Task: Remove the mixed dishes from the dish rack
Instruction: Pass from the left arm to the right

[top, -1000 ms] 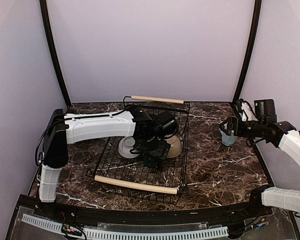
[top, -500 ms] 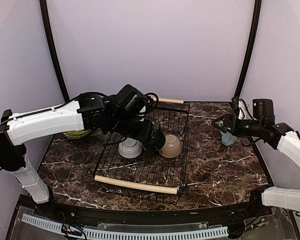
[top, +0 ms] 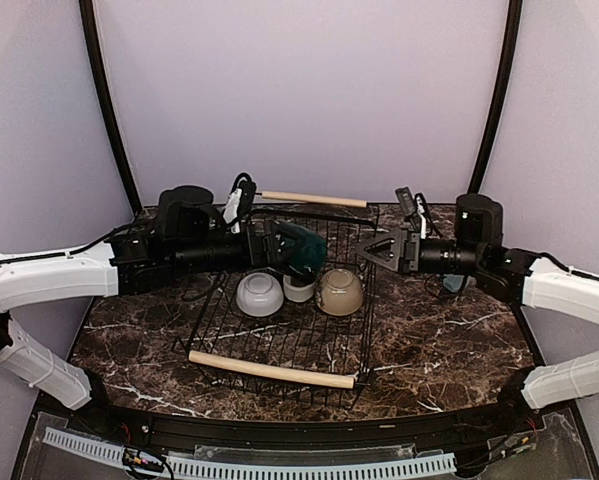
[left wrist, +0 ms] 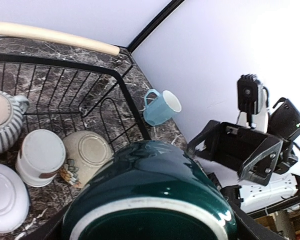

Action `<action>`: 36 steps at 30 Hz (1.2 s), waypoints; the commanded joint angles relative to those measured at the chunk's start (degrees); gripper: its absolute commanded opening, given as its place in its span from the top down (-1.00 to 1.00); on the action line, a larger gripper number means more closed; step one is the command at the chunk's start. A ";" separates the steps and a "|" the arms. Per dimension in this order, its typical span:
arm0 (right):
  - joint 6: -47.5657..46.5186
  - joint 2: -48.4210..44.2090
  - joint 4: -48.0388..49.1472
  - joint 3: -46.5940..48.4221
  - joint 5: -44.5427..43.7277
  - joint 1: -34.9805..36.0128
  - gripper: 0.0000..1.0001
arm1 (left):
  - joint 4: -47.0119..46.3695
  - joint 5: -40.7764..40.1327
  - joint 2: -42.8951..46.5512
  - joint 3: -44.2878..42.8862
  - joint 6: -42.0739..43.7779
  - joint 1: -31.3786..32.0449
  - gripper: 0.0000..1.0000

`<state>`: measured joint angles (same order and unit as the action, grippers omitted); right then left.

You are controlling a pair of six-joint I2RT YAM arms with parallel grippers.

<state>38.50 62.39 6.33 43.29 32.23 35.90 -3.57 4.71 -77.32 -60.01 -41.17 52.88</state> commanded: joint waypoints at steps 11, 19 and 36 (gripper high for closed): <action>14.83 14.92 32.78 3.28 5.88 10.60 -0.16 | -37.81 16.81 -3.65 6.27 -14.84 -0.34 0.24; 15.76 15.12 35.94 1.94 4.75 10.68 0.58 | -42.49 19.64 -7.12 6.66 -17.96 -0.44 0.27; -3.41 -5.97 7.85 1.74 -16.71 10.17 1.00 | -13.17 5.51 3.23 5.69 -1.39 -2.60 -0.98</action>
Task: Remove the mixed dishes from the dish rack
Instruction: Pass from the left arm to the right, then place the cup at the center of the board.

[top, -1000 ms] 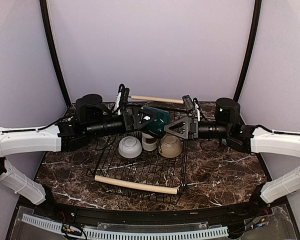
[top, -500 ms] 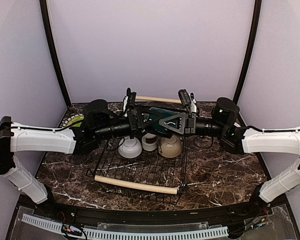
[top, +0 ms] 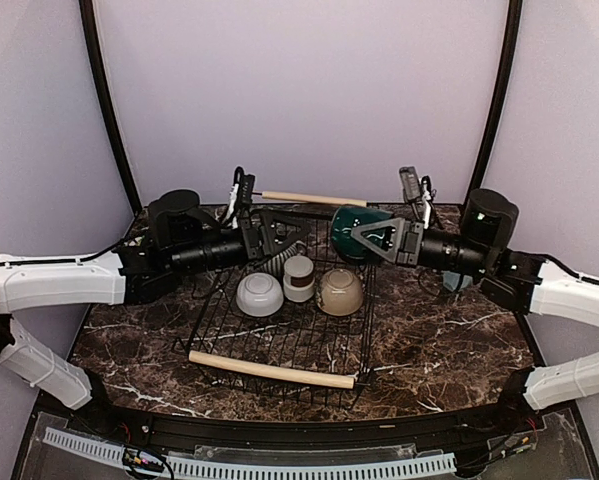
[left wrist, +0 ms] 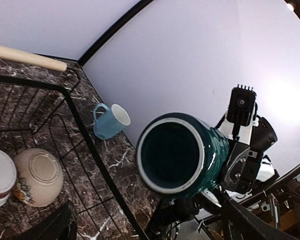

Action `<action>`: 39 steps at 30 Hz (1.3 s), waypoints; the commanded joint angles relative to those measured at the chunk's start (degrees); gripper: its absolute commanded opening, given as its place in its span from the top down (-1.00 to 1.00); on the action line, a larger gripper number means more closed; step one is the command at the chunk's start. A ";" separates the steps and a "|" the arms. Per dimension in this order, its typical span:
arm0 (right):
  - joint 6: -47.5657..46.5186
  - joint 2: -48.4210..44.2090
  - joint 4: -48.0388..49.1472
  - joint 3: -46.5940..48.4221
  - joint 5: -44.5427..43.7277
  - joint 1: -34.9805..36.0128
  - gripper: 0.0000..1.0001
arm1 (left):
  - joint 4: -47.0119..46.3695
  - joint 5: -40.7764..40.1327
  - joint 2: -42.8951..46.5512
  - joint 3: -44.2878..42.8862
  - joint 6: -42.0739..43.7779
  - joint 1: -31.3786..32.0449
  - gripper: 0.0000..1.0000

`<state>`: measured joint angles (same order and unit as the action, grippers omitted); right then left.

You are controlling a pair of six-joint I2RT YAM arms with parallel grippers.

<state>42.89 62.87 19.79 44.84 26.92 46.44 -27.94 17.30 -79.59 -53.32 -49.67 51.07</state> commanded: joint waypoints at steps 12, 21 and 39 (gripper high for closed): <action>-7.10 -11.27 -58.16 12.46 -71.73 -1.92 1.00 | 19.17 -13.17 9.58 -1.47 13.00 -1.04 -0.98; -0.06 -6.91 -67.37 9.77 -55.30 -25.10 1.00 | 19.63 -12.48 7.89 -2.25 12.37 -1.06 -0.98; 7.36 5.48 -61.98 0.91 -31.89 -45.18 1.00 | 31.91 -9.76 1.73 -9.18 13.34 -1.01 -0.98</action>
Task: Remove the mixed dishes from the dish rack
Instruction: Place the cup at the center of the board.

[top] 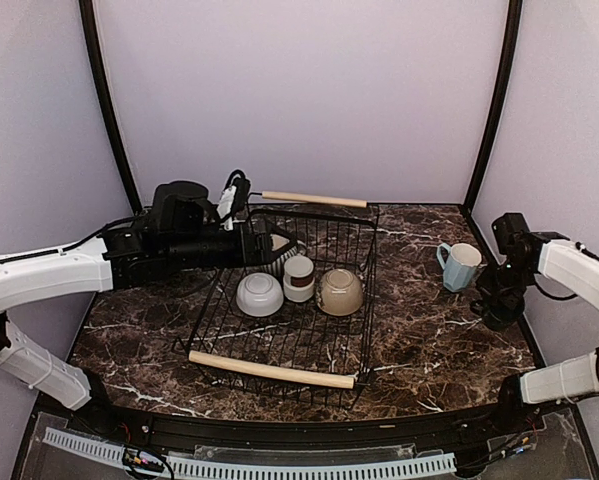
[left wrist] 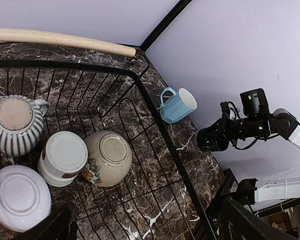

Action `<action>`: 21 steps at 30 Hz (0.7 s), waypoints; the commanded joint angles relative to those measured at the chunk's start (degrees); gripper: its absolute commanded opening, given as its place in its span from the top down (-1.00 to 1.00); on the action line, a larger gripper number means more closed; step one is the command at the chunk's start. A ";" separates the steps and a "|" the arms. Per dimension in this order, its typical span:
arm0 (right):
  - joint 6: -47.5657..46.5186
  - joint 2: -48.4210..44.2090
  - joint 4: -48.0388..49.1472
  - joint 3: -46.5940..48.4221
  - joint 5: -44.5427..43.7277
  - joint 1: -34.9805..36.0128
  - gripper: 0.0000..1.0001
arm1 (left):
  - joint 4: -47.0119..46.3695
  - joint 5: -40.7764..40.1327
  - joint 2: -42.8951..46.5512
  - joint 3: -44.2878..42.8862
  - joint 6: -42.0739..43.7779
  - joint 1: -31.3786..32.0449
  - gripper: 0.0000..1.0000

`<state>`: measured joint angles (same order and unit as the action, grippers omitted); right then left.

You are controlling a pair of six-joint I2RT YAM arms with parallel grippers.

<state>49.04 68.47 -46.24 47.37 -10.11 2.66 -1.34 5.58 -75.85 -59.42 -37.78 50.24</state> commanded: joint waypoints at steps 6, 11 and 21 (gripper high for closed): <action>2.25 0.19 5.97 -3.01 5.59 -2.13 0.94 | 11.79 3.76 -8.21 -8.42 3.45 -0.21 -0.98; 2.06 0.16 6.44 -3.42 6.03 -4.48 0.66 | 19.95 3.56 -12.82 -13.79 6.15 -0.14 -0.98; 1.15 -4.37 4.83 -2.42 3.54 -4.85 0.14 | 33.74 -1.09 -24.30 -25.62 13.44 0.19 -0.97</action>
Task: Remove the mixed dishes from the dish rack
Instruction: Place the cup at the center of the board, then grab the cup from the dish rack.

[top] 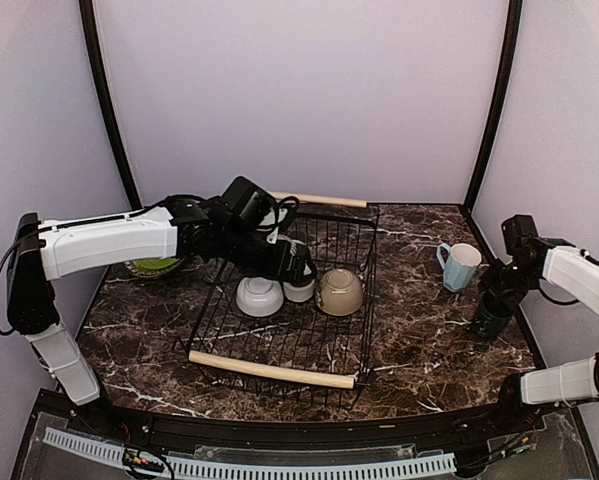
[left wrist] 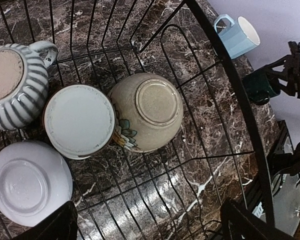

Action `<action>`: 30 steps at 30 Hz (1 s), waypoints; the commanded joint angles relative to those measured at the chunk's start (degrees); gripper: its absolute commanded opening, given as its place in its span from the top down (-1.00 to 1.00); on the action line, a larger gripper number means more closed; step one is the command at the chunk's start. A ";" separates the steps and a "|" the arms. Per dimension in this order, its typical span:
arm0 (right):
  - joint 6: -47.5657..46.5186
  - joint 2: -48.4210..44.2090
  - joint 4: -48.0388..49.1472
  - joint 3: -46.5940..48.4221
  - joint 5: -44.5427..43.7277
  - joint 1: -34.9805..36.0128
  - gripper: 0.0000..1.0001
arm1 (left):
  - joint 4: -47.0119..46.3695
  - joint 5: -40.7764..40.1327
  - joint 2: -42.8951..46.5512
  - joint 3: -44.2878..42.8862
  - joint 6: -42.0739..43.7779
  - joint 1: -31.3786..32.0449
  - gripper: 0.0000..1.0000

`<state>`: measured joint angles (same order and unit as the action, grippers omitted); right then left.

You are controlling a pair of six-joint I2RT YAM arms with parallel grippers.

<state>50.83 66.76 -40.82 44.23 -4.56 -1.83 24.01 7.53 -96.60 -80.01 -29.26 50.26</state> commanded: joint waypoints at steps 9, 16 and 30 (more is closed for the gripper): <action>-10.14 -12.11 0.41 1.94 -2.00 -0.36 -0.30 | 13.77 -6.90 -11.14 -13.42 7.98 0.45 -0.96; -19.39 -21.33 8.67 -0.54 11.35 -0.32 -0.77 | 16.48 -10.72 -15.69 -18.33 8.97 0.45 -0.97; -20.72 -23.56 15.23 -4.35 24.93 -0.26 -0.86 | 20.88 -18.84 -25.65 -28.40 9.79 0.37 -0.96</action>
<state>31.31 42.96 -28.40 41.04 16.97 -1.93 41.10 -6.96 -120.22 -105.36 -20.73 50.41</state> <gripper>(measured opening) 0.932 0.982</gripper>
